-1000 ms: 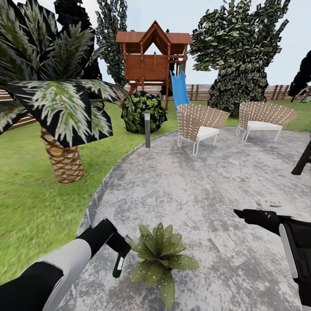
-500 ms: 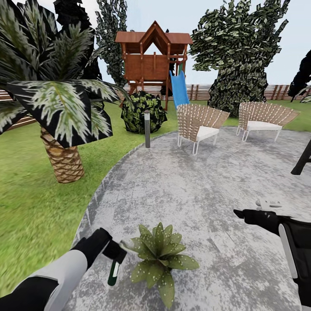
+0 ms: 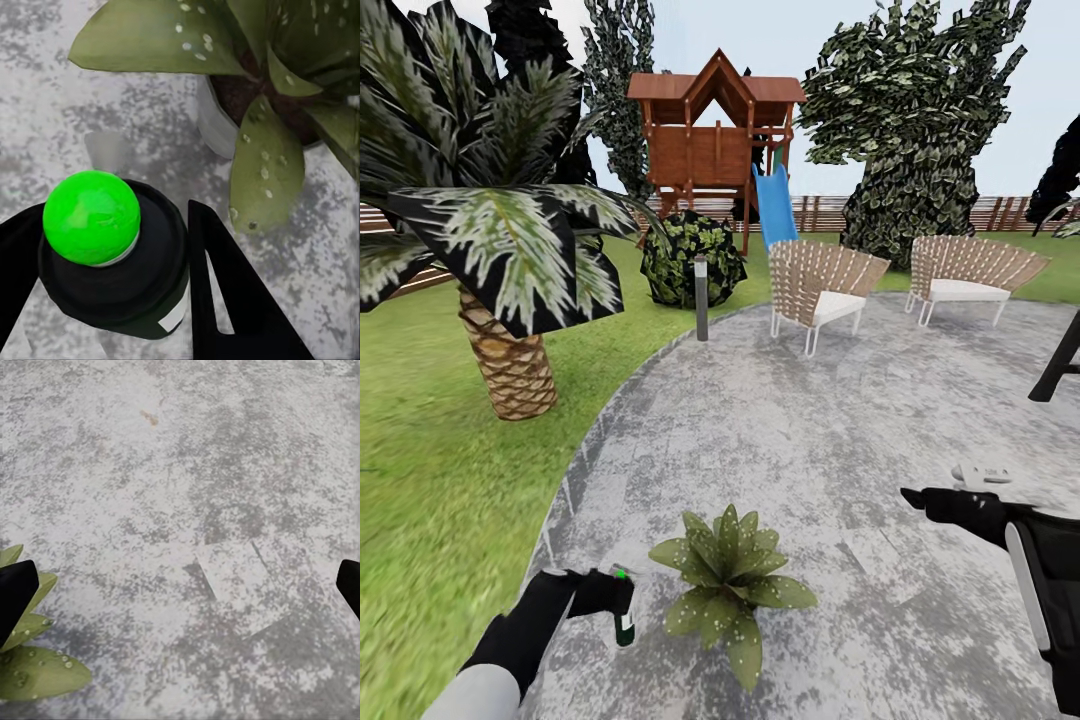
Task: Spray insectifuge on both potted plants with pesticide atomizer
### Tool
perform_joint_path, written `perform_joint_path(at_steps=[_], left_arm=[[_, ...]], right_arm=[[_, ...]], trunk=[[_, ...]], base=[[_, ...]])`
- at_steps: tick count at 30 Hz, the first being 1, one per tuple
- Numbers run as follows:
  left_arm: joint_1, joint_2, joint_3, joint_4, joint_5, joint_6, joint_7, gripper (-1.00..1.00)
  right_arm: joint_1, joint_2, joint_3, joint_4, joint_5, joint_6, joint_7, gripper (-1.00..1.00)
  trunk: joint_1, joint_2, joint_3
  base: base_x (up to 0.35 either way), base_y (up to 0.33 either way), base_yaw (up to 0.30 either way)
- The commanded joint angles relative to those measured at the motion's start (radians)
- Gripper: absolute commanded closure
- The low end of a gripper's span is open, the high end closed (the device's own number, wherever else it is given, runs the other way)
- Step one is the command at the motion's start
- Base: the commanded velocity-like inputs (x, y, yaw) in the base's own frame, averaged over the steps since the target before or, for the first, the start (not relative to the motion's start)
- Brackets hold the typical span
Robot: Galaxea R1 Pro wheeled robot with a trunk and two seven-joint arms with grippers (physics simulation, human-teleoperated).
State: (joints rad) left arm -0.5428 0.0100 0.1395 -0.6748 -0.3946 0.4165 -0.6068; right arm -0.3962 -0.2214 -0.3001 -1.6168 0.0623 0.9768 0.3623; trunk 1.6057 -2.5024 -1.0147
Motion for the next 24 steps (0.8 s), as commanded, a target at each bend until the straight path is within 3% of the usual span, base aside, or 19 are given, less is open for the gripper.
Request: perform_joint_path(at_steps=[1,3,6,10,14,15,21,22,24], left_arm=[[0.050,-0.006,0.015,-0.090,-0.007,0.007,-0.016,1.00],[0.119,-0.011,0.037,-0.220,-0.001,0.011,-0.023,1.00],[0.176,-0.011,0.095,-0.334,0.060,0.045,-0.026,1.00],[0.193,-0.007,0.117,-0.384,0.104,0.078,-0.026,1.00],[0.195,-0.010,0.127,-0.399,0.114,0.087,-0.027,1.00],[0.195,-0.006,0.131,-0.421,0.123,0.123,-0.028,1.00],[0.195,-0.010,0.133,-0.440,0.133,0.160,-0.028,1.00],[0.195,-0.010,0.133,-0.447,0.133,0.173,-0.029,1.00],[0.195,-0.010,0.132,-0.561,0.139,0.271,-0.029,1.00]], right_arm=[[0.001,0.000,-0.001,-0.001,0.007,-0.002,0.008,-1.00],[0.004,0.000,0.000,-0.001,0.006,-0.028,0.019,-1.00],[0.001,-0.002,-0.003,-0.001,0.007,-0.051,0.125,-1.00],[-0.006,-0.002,-0.003,-0.001,0.007,-0.053,0.203,-1.00],[-0.003,0.000,-0.002,-0.001,0.007,-0.053,0.217,-1.00],[0.001,0.000,-0.001,-0.001,0.007,-0.052,0.220,-1.00],[-0.011,0.000,-0.002,0.000,0.007,-0.044,0.221,-1.00],[-0.012,0.000,-0.002,-0.001,0.007,-0.040,0.221,-1.00],[-0.016,-0.001,-0.003,0.000,0.007,-0.020,0.221,-1.00]], trunk=[[0.000,0.000,-0.001],[0.000,0.000,-0.001],[0.000,0.000,-0.001],[0.000,0.000,-0.001],[0.000,0.000,-0.001],[0.000,0.000,-0.001],[0.000,0.000,-0.001],[0.000,0.000,-0.001],[0.000,0.000,-0.001]], base=[[-0.002,0.000,0.000],[-0.001,0.000,0.000],[0.000,0.000,0.000],[-0.033,-0.004,0.000],[-0.154,-0.022,0.000],[-0.015,-0.002,0.000],[-0.003,0.000,-0.066],[0.000,0.000,-0.216],[0.000,0.000,-0.261]])
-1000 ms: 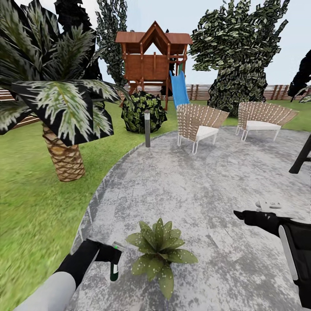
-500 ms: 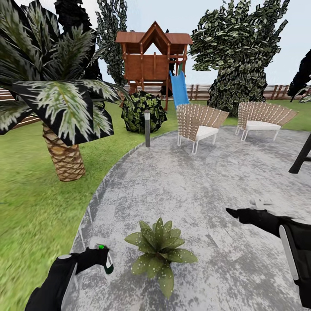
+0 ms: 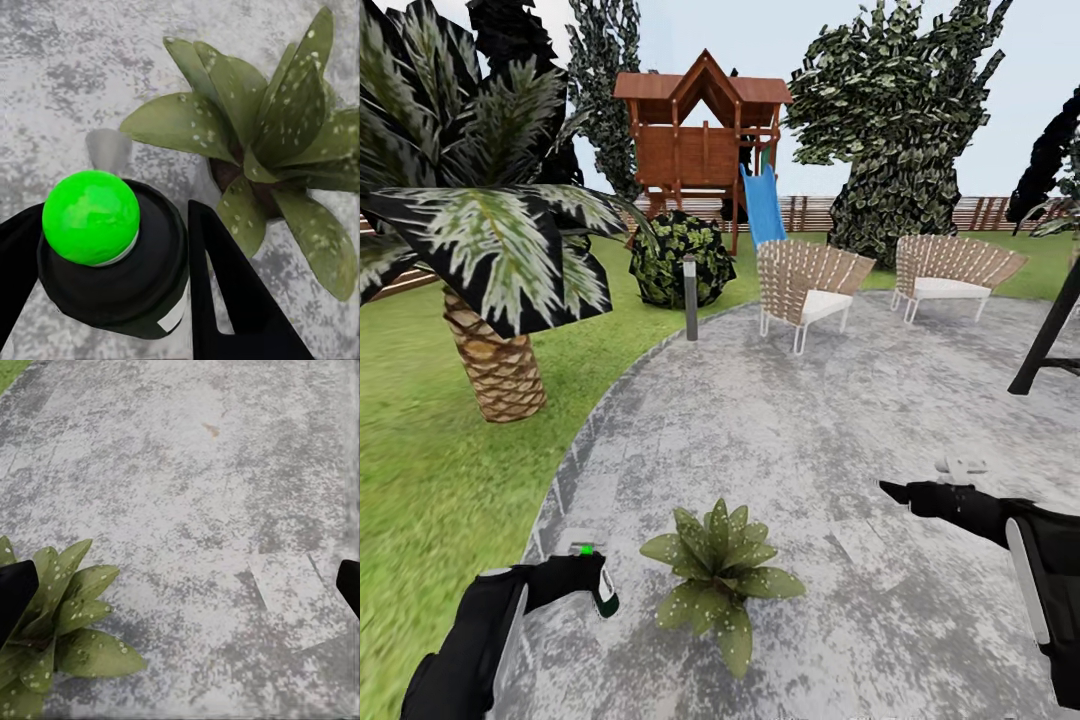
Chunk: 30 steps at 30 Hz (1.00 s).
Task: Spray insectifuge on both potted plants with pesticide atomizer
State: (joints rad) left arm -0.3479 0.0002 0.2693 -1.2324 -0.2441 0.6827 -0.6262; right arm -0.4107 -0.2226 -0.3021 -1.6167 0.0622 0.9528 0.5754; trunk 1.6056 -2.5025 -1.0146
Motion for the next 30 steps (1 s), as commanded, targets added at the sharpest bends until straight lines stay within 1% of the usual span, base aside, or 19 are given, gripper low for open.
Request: perform_joint_path(at_steps=[1,2,3,4,5,6,7,10,12,13,14,15,16,17,19,20,21,24,30], left_arm=[[0.000,0.000,0.002,-0.037,-0.010,0.032,-0.010,1.00],[0.000,0.000,0.002,-0.058,-0.010,0.045,-0.010,1.00],[-0.002,-0.003,-0.032,-0.288,-0.003,0.192,-0.047,1.00],[-0.010,-0.004,-0.048,-0.326,-0.001,0.237,-0.060,1.00],[-0.022,-0.006,-0.056,-0.344,0.003,0.257,-0.071,1.00],[-0.041,-0.012,-0.063,-0.355,0.012,0.274,-0.081,1.00],[-0.059,-0.017,-0.074,-0.362,0.020,0.285,-0.090,1.00],[-0.086,-0.021,-0.123,-0.372,0.032,0.300,-0.107,1.00],[-0.104,-0.020,-0.134,-0.374,0.035,0.303,-0.120,1.00],[-0.126,-0.021,-0.143,-0.374,0.037,0.309,-0.139,1.00],[-0.150,-0.023,-0.164,-0.375,0.038,0.320,-0.160,1.00],[-0.193,-0.026,-0.208,-0.375,0.041,0.336,-0.192,1.00],[-0.227,-0.030,-0.234,-0.374,0.044,0.342,-0.217,1.00],[-0.262,-0.041,-0.253,-0.373,0.050,0.344,-0.244,1.00],[-0.308,-0.080,-0.274,-0.371,0.062,0.344,-0.283,1.00],[-0.330,-0.115,-0.298,-0.370,0.070,0.281,-0.314,1.00],[-0.323,-0.106,-0.291,-0.364,0.093,0.285,-0.319,1.00],[-0.306,-0.093,-0.277,-0.347,0.096,0.296,-0.301,1.00],[-0.283,-0.093,-0.277,-0.335,0.098,0.296,-0.298,1.00]], right_arm=[[-0.002,0.000,-0.001,-0.001,0.007,0.006,0.008,-1.00],[-0.003,-0.001,-0.001,-0.001,0.007,0.007,0.008,-1.00],[-0.022,-0.001,-0.001,-0.002,0.007,0.010,0.011,-1.00],[-0.034,-0.002,0.000,-0.002,0.007,0.010,0.018,-1.00],[-0.042,-0.003,0.000,-0.002,0.007,0.010,0.041,-1.00],[-0.051,-0.009,0.000,-0.002,0.007,0.011,0.084,-1.00],[-0.059,-0.023,0.000,-0.001,0.007,0.018,0.140,-1.00],[-0.075,-0.095,0.000,-0.001,0.007,0.094,0.304,-1.00],[-0.077,-0.112,0.000,-0.001,0.007,0.094,0.338,-1.00],[-0.077,-0.117,-0.001,-0.001,0.007,0.094,0.348,-1.00],[-0.079,-0.121,0.000,0.000,0.007,0.094,0.354,-1.00],[-0.080,-0.126,-0.001,-0.001,0.007,0.094,0.364,-1.00],[-0.082,-0.130,-0.001,-0.001,0.007,0.094,0.379,-1.00],[-0.083,-0.133,-0.001,-0.001,0.007,0.094,0.402,-1.00],[-0.084,-0.146,-0.006,-0.001,0.007,0.094,0.457,-1.00],[-0.102,-0.175,-0.030,-0.002,0.007,0.094,0.517,-1.00],[-0.107,-0.168,-0.029,0.003,0.001,0.088,0.520,-1.00],[-0.118,-0.171,-0.046,0.001,-0.010,0.078,0.512,-1.00],[-0.118,-0.171,-0.052,0.001,-0.010,0.078,0.512,-1.00]], trunk=[[0.000,0.000,-0.001],[0.000,0.000,-0.001],[0.000,0.000,-0.001],[0.000,0.000,-0.001],[0.000,0.000,-0.001],[0.000,0.000,-0.001],[0.000,0.000,-0.001],[0.000,0.000,-0.001],[0.000,0.000,-0.001],[0.000,0.000,-0.001],[0.000,0.000,-0.001],[0.000,0.000,-0.001],[0.000,0.000,-0.001],[0.000,0.000,-0.001],[0.000,0.000,-0.001],[0.000,0.000,-0.001],[0.000,0.000,-0.001],[0.000,0.000,-0.001],[0.000,0.000,-0.001]], base=[[0.000,0.000,-0.271],[0.000,0.000,-0.273],[0.000,0.000,-0.066],[0.000,0.000,-0.034],[0.000,0.000,-0.022],[0.000,0.000,-0.014],[0.000,0.000,-0.009],[0.000,0.000,-0.004],[0.000,0.000,-0.001],[0.000,0.000,0.000],[0.000,0.000,0.000],[0.000,0.000,0.000],[0.000,0.000,0.000],[0.000,0.000,0.000],[0.000,0.000,0.000],[0.000,0.000,0.000],[0.000,0.000,0.000],[0.000,0.000,0.000],[0.000,0.000,0.000]])
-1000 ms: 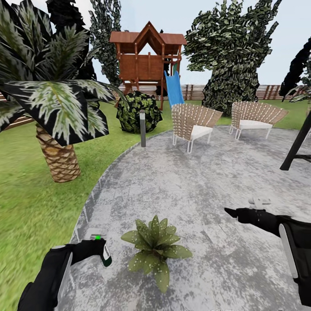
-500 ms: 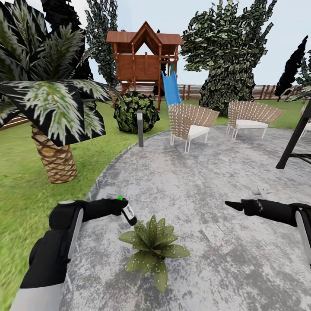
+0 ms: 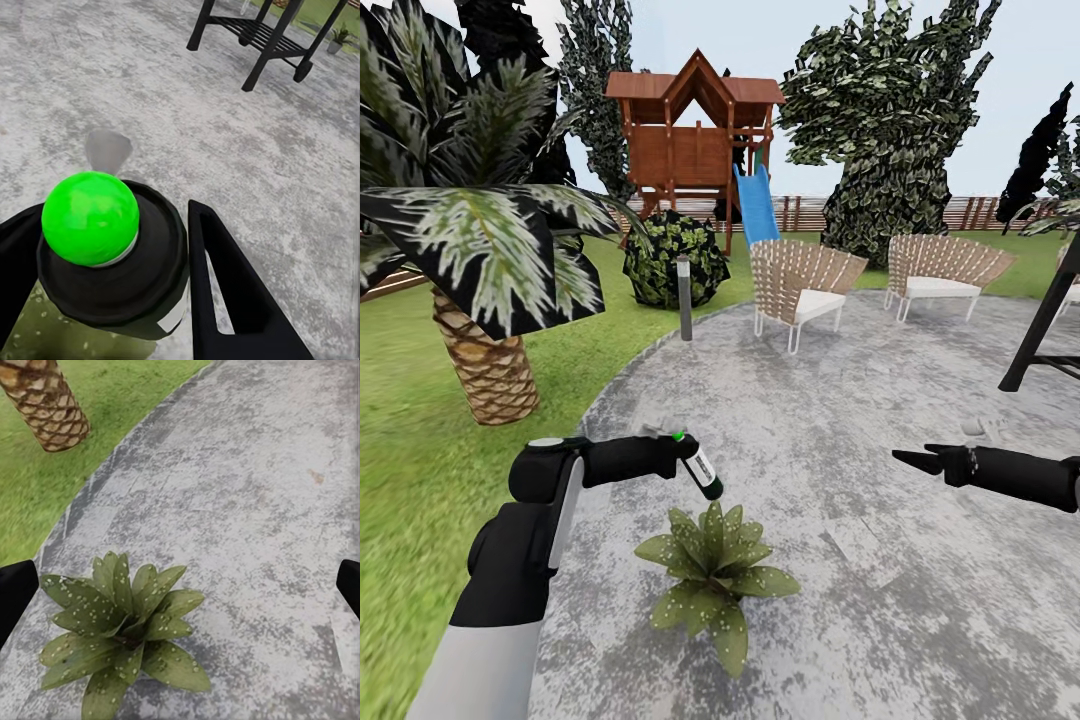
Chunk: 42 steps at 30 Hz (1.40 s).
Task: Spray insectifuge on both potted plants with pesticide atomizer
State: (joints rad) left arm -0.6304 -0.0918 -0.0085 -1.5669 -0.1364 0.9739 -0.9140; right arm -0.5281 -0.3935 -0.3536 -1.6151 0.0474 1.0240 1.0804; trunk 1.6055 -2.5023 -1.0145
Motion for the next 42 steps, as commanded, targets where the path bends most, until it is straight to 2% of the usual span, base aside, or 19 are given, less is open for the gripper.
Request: perform_joint_path(at_steps=[1,7,10,13,14,18,23,27,31,39,42], left_arm=[[-0.001,-0.001,0.001,-0.001,-0.010,0.005,-0.010,1.00],[-0.002,-0.002,0.003,-0.002,-0.010,0.009,-0.007,1.00],[0.015,0.014,0.008,0.012,-0.006,0.003,-0.009,1.00],[0.032,0.018,0.010,0.016,0.003,0.001,-0.009,1.00],[0.042,0.019,0.009,0.016,0.004,0.001,-0.009,1.00],[0.044,0.018,-0.001,0.016,0.004,-0.002,-0.011,1.00],[0.044,0.015,-0.005,0.016,0.005,-0.004,-0.015,1.00],[0.033,0.010,-0.032,0.021,0.003,-0.020,-0.073,1.00],[0.056,0.030,-0.054,0.044,-0.027,-0.045,-0.096,1.00],[0.057,0.030,-0.099,0.079,-0.080,-0.091,-0.140,1.00],[0.057,0.030,-0.116,0.079,-0.082,-0.108,-0.157,1.00]], right_arm=[[-0.001,0.000,-0.001,-0.001,0.005,0.007,0.007,-1.00],[0.000,-0.002,-0.003,-0.001,0.006,0.009,0.006,-1.00],[0.002,0.015,0.007,-0.002,0.019,0.008,-0.005,-1.00],[0.002,0.032,0.010,-0.002,0.022,0.007,-0.007,-1.00],[0.002,0.082,0.011,-0.002,0.023,0.007,-0.008,-1.00],[0.002,0.085,0.017,-0.002,0.023,0.007,-0.007,-1.00],[0.002,0.087,0.050,-0.002,0.022,0.008,-0.006,-1.00],[0.005,0.092,0.081,-0.003,0.025,0.003,0.004,-1.00],[0.002,0.113,0.104,-0.003,0.017,-0.019,0.027,-1.00],[0.002,0.113,0.148,-0.003,0.017,-0.046,0.072,-1.00],[0.002,0.113,0.165,-0.003,0.017,-0.046,0.089,-1.00]], trunk=[[0.000,0.000,-0.001],[0.000,0.000,-0.001],[0.000,0.000,-0.001],[0.000,0.000,-0.001],[0.000,0.000,-0.001],[0.000,0.000,-0.001],[0.000,0.000,-0.001],[0.000,0.000,-0.001],[0.000,0.000,-0.001],[0.000,0.000,-0.001],[0.000,0.000,-0.001]], base=[[0.000,0.000,0.000],[0.000,0.000,0.000],[0.000,0.000,0.000],[0.000,0.000,0.000],[0.000,0.000,0.000],[0.000,0.000,0.000],[0.000,0.000,0.000],[0.000,0.000,0.000],[0.000,0.000,0.000],[0.000,0.000,0.000],[0.000,0.000,0.000]])
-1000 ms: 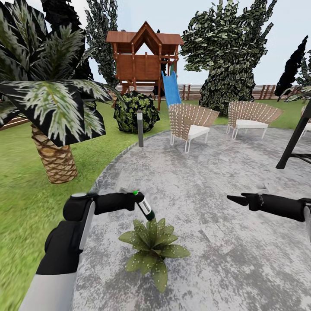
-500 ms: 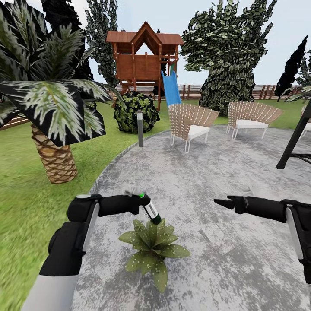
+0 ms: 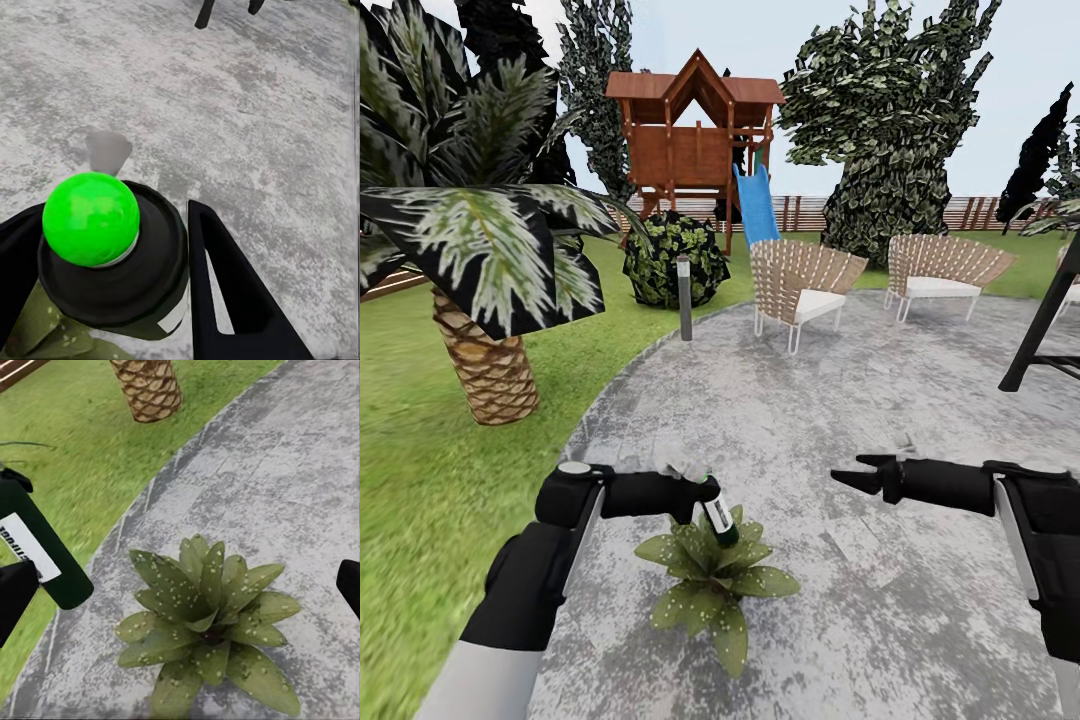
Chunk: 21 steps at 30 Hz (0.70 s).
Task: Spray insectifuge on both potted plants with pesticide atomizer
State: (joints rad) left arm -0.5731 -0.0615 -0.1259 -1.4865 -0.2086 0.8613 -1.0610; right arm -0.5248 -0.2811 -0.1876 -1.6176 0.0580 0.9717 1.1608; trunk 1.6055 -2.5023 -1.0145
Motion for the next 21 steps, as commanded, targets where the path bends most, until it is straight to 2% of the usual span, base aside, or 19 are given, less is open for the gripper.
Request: perform_joint_path(at_steps=[1,8,9,17,20,21], left_arm=[[-0.001,-0.001,-0.005,-0.001,-0.010,0.000,-0.016,1.00],[0.039,0.031,0.035,-0.022,0.017,0.033,0.024,1.00],[0.054,0.031,0.125,-0.022,0.087,0.100,0.090,1.00],[0.057,0.035,0.128,-0.021,0.091,0.095,0.093,1.00],[0.055,0.038,0.120,-0.022,0.092,0.071,0.081,1.00],[0.053,0.040,0.114,-0.023,0.092,0.047,0.051,1.00]], right_arm=[[-0.001,0.000,-0.001,-0.001,0.006,0.007,0.014,-1.00],[-0.004,0.012,-0.040,-0.001,-0.002,0.045,-0.026,-1.00],[-0.004,0.012,-0.093,-0.001,-0.002,0.052,-0.083,-1.00],[-0.004,0.015,-0.091,-0.001,-0.005,0.051,-0.079,-1.00],[-0.003,0.015,-0.088,0.000,-0.006,0.051,0.021,-1.00],[-0.003,0.015,-0.087,0.000,-0.004,0.049,0.074,-1.00]], trunk=[[0.000,0.000,-0.001],[0.000,0.000,-0.001],[0.000,0.000,-0.001],[0.000,0.000,-0.001],[0.000,0.000,-0.001],[0.000,0.000,-0.001]], base=[[0.000,0.000,0.000],[0.000,0.000,0.000],[0.000,0.000,0.000],[0.000,0.000,0.000],[0.000,0.000,0.000],[0.000,0.000,0.000]])
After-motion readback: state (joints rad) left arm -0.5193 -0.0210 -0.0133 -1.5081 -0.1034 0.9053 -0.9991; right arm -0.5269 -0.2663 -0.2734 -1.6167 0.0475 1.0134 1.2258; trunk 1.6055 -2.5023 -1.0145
